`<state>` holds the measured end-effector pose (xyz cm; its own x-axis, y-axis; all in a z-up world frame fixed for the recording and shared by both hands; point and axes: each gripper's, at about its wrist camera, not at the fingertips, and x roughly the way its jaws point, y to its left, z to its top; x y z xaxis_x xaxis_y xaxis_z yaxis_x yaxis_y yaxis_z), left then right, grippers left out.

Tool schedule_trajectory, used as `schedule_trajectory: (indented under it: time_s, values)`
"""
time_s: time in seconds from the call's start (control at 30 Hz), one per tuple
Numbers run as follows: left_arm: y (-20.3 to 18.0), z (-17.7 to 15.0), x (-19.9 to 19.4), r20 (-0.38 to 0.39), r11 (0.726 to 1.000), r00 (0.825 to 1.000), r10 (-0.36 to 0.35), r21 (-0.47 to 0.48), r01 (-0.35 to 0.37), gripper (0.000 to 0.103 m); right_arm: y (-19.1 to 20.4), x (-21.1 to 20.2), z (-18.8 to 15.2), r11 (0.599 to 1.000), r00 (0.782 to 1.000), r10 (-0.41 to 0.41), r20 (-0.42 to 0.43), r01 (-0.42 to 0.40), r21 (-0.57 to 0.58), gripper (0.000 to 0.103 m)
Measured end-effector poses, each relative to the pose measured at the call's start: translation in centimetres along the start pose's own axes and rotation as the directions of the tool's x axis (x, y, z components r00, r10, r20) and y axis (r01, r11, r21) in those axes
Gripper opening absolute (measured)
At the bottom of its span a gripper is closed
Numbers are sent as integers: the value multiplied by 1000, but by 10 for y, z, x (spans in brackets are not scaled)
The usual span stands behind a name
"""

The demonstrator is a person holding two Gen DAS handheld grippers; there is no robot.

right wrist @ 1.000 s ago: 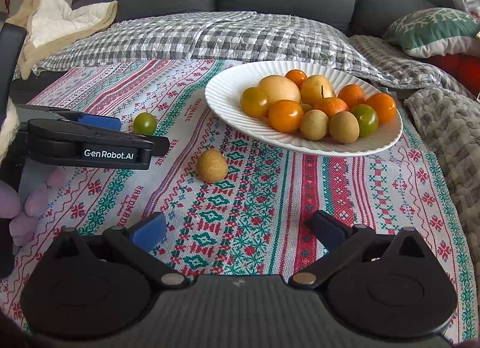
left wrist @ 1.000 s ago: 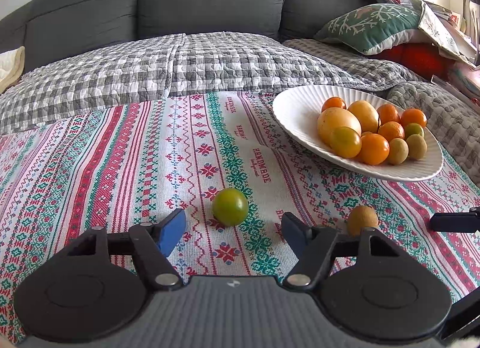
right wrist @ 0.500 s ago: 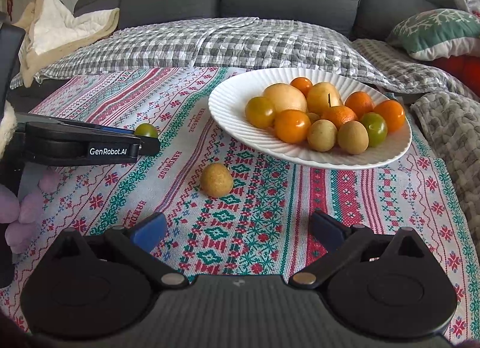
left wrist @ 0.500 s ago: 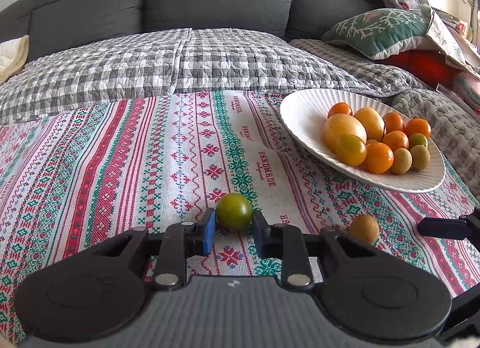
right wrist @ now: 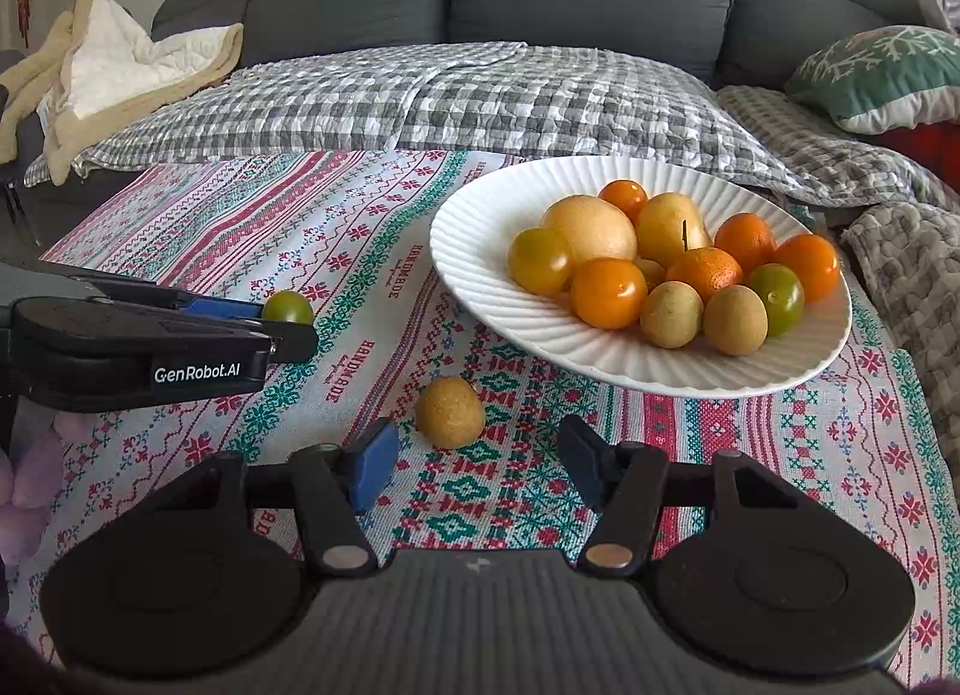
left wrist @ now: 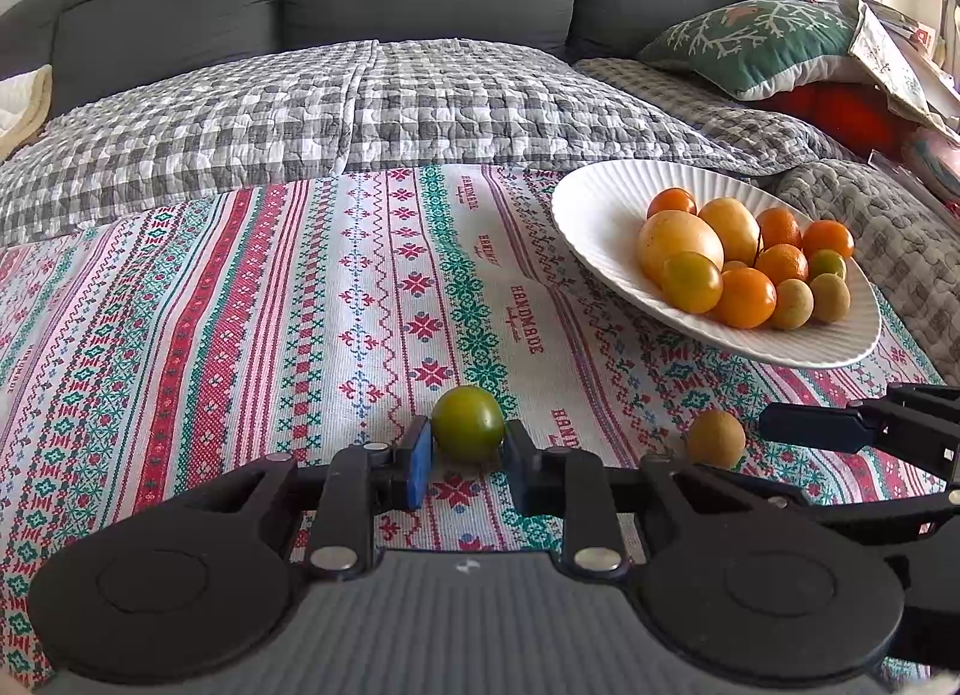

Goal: Organize fruits
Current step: 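Grasp the green tomato with the left tool while the right tool grasps the brown fruit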

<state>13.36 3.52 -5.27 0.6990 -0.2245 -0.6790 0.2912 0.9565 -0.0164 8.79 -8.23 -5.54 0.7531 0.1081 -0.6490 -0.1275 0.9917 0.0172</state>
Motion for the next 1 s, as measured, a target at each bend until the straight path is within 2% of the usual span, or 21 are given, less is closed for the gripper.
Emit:
schedule_trajectory:
  time_s: [0.07,0.3,0.77,1.0]
  values:
    - [-1,-1,-1,-1,1000,1000,-1,7,1,22,0,0,1,1000,1000,6,0,-6,6,42]
    - [-2,-1,-1,-5,1000,1000,-8,21,8,22,2,-1,2,999,999,37,4,-37,-1,22]
    - [-3,0,-6,-13,999,999,-29,34,30,22,-2,-11,6,998,998,64,30,-64,14,22]
    - [-3,4,-12,-18,996,996,-85,0,85,22,-12,-23,7,993,994,98,42,-100,63,22]
